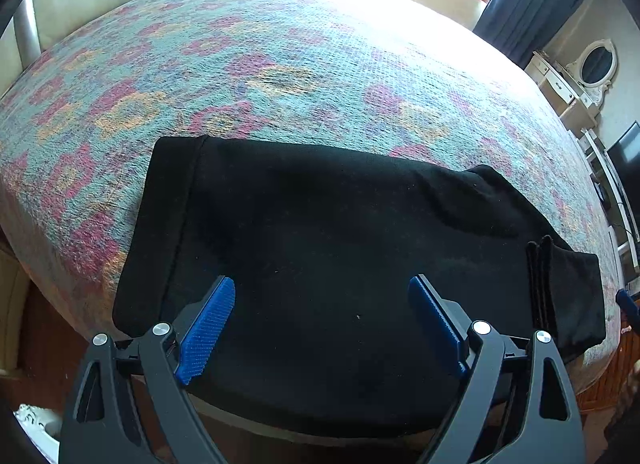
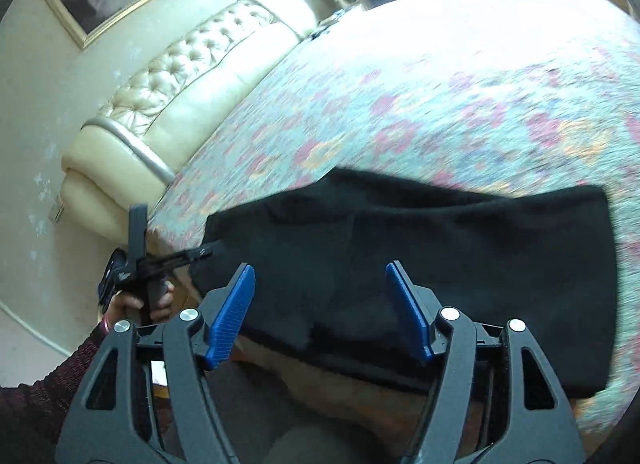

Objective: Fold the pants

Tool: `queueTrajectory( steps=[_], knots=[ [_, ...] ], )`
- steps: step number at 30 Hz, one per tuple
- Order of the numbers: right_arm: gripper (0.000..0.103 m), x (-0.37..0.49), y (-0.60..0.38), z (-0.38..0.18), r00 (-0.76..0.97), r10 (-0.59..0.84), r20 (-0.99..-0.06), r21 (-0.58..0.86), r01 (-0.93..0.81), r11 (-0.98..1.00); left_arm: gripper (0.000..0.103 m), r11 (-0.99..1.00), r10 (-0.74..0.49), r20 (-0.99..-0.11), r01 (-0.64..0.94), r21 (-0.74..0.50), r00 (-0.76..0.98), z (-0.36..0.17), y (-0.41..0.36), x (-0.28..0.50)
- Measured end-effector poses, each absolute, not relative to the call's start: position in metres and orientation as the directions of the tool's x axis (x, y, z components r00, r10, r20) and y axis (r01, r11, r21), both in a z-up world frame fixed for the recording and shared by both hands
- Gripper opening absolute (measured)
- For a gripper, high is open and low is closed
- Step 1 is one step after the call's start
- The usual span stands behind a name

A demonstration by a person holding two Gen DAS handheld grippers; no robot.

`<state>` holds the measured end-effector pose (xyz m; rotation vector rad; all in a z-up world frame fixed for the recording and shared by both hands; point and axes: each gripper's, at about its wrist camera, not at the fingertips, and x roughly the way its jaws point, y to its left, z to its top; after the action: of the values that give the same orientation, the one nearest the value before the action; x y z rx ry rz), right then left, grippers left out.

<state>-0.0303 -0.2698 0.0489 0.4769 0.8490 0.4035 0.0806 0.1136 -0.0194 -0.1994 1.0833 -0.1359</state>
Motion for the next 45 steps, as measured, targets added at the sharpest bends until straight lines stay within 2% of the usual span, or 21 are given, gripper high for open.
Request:
queueTrajectory(
  steps=[2, 5, 8, 10, 12, 13, 15, 17, 19, 22, 24, 30, 34, 36, 37, 40, 43, 44, 45],
  knots=[
    [0.074, -0.031, -0.328, 0.047, 0.665, 0.423, -0.615, 0.546, -0.028, 0.838, 0.087, 0.971, -0.214, -0.860, 0.006, -0.238, 0.464, -0.019, 0.114, 0.082],
    [0.074, -0.023, -0.403, 0.011, 0.677, 0.360, -0.641, 0.606, 0.160, 0.779, 0.087, 0.971, -0.215, -0.855, 0.007, -0.240, 0.472, -0.018, 0.114, 0.082],
    [0.064, -0.008, -0.433, -0.029, 0.651, 0.431, -0.624, 0.691, 0.203, 0.693, 0.087, 0.972, -0.214, -0.854, 0.012, -0.236, 0.474, -0.018, 0.114, 0.082],
    [0.064, 0.006, -0.438, -0.049, 0.636, 0.492, -0.595, 0.744, 0.204, 0.636, 0.087, 0.974, -0.206, -0.857, 0.013, -0.227, 0.472, -0.019, 0.114, 0.081],
    [0.061, 0.018, -0.437, -0.064, 0.605, 0.514, -0.608, 0.748, 0.219, 0.627, 0.087, 0.975, -0.201, -0.861, 0.011, -0.222, 0.467, -0.020, 0.114, 0.081],
    [0.054, 0.022, -0.436, -0.069, 0.593, 0.515, -0.619, 0.741, 0.223, 0.634, 0.087, 0.975, -0.199, -0.862, 0.010, -0.220, 0.466, -0.020, 0.114, 0.081],
    [0.029, 0.027, -0.434, -0.077, 0.576, 0.503, -0.644, 0.716, 0.224, 0.661, 0.087, 0.976, -0.197, -0.864, 0.005, -0.220, 0.464, -0.022, 0.115, 0.082],
    [0.027, 0.027, -0.437, -0.083, 0.573, 0.513, -0.639, 0.722, 0.216, 0.657, 0.087, 0.974, -0.202, -0.865, 0.001, -0.227, 0.460, -0.023, 0.117, 0.083],
    [0.027, 0.025, -0.442, -0.087, 0.580, 0.527, -0.621, 0.743, 0.223, 0.631, 0.087, 0.973, -0.203, -0.868, -0.004, -0.230, 0.453, -0.026, 0.117, 0.084],
    [0.039, 0.017, -0.443, -0.085, 0.582, 0.547, -0.601, 0.766, 0.223, 0.604, 0.087, 0.974, -0.200, -0.872, -0.008, -0.228, 0.446, -0.028, 0.119, 0.084],
    [0.050, 0.005, -0.442, -0.086, 0.570, 0.578, -0.584, 0.786, 0.218, 0.579, 0.087, 0.975, -0.192, -0.872, -0.012, -0.221, 0.450, -0.028, 0.121, 0.083],
    [0.054, -0.055, -0.437, -0.089, 0.547, 0.667, -0.506, 0.850, 0.183, 0.495, 0.087, 0.968, -0.210, -0.869, -0.027, -0.248, 0.448, -0.029, 0.125, 0.084],
    [0.051, -0.080, -0.444, -0.091, 0.571, 0.685, -0.452, 0.883, 0.179, 0.434, 0.087, 0.973, -0.202, -0.872, -0.014, -0.232, 0.445, -0.030, 0.123, 0.084],
    [0.029, -0.080, -0.442, -0.090, 0.545, 0.658, -0.520, 0.841, 0.189, 0.507, 0.087, 0.973, -0.201, -0.873, -0.009, -0.229, 0.445, -0.030, 0.123, 0.083],
    [0.027, -0.081, -0.441, -0.092, 0.529, 0.645, -0.552, 0.818, 0.191, 0.543, 0.087, 0.973, -0.202, -0.872, -0.008, -0.230, 0.446, -0.030, 0.124, 0.083],
    [0.028, -0.082, -0.439, -0.092, 0.541, 0.633, -0.554, 0.817, 0.210, 0.536, 0.087, 0.971, -0.210, -0.870, -0.012, -0.240, 0.446, -0.029, 0.126, 0.083],
    [0.042, -0.085, -0.435, -0.079, 0.551, 0.592, -0.588, 0.789, 0.233, 0.568, 0.087, 0.964, -0.228, -0.865, -0.023, -0.266, 0.447, -0.025, 0.133, 0.083],
    [0.053, -0.086, -0.432, -0.070, 0.556, 0.565, -0.609, 0.767, 0.231, 0.599, 0.087, 0.958, -0.245, -0.858, -0.025, -0.287, 0.452, -0.022, 0.137, 0.083],
    [0.057, -0.088, -0.430, -0.061, 0.564, 0.538, -0.627, 0.742, 0.220, 0.634, 0.087, 0.951, -0.261, -0.849, -0.027, -0.307, 0.460, -0.018, 0.143, 0.082]
  ],
)
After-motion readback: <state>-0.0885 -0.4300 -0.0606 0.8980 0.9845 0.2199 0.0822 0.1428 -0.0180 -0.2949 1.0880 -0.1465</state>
